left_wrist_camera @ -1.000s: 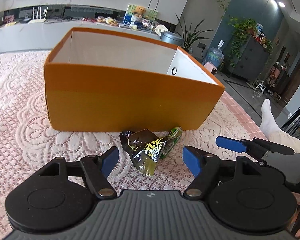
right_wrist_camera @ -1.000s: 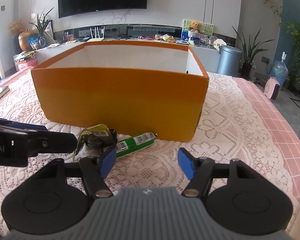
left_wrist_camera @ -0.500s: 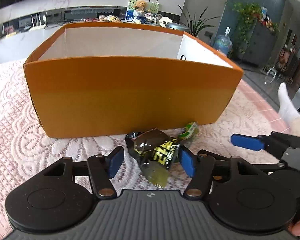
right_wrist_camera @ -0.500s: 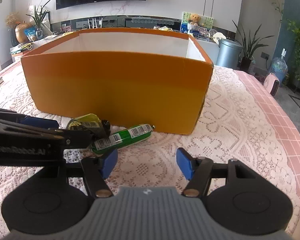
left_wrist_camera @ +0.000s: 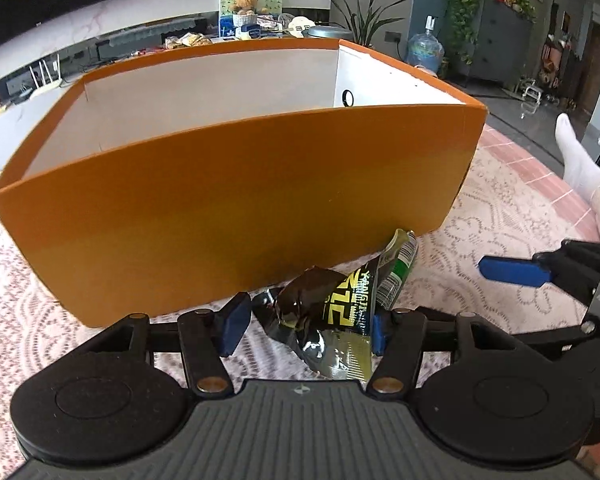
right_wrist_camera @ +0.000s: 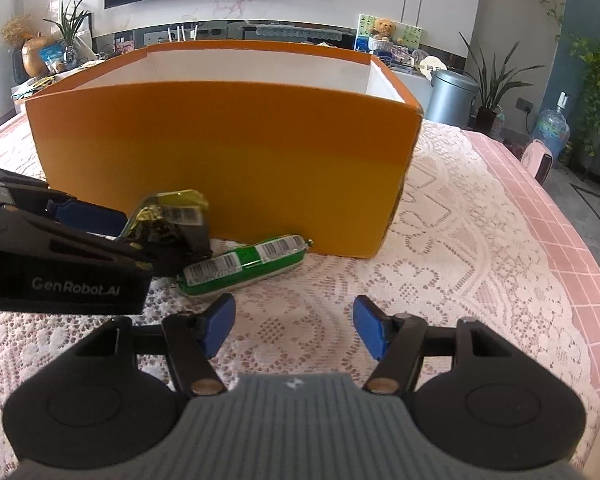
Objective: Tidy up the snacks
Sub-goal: 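Grasp the dark yellow-printed snack bag with the left gripper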
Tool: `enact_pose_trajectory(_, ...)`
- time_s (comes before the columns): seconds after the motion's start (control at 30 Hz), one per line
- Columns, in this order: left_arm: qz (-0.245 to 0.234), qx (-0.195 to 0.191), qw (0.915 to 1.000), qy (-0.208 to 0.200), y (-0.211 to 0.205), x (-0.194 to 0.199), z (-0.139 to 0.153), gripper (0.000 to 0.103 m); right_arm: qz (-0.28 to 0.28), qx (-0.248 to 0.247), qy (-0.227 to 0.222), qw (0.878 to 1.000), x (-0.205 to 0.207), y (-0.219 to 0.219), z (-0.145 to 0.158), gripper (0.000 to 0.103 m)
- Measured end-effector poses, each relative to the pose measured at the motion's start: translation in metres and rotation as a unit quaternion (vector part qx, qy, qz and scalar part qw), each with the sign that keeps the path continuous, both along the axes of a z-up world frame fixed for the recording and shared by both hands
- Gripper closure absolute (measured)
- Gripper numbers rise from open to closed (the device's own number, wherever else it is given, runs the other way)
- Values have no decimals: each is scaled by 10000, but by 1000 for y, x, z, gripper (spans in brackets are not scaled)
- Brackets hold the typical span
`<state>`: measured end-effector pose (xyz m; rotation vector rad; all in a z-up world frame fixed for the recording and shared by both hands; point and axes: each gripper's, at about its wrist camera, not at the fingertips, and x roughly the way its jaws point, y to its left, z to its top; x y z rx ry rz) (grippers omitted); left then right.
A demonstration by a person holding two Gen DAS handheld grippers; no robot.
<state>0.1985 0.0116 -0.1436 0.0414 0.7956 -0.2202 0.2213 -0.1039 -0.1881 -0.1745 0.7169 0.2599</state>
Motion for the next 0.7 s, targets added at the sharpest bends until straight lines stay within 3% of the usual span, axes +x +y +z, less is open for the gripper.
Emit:
enact_pose_trajectory(0.07,6,-65,10000,-4,0,0,-1,35,-15,14,27,10000,0,0,-1,40)
enact_pose_trajectory(0.13,-21,-196,9998,45,1,1,-3,50,-8,18,35,10000,0,0,-2,40)
enact_pose_trajectory(0.3,-58,-44,10000,52,-3,-4,-4,51,19,23,8,10000,-1,0,-2,40)
enact_pose_trajectory(0.5,406,-112,9990,170,10,-12,2,51,47,109,-21,9999,-1,0,0,40)
enact_pose_trajectory(0.7,890,-327,9950,317,35,-23,8,51,-116,832,269,9961,7,-6,5,39)
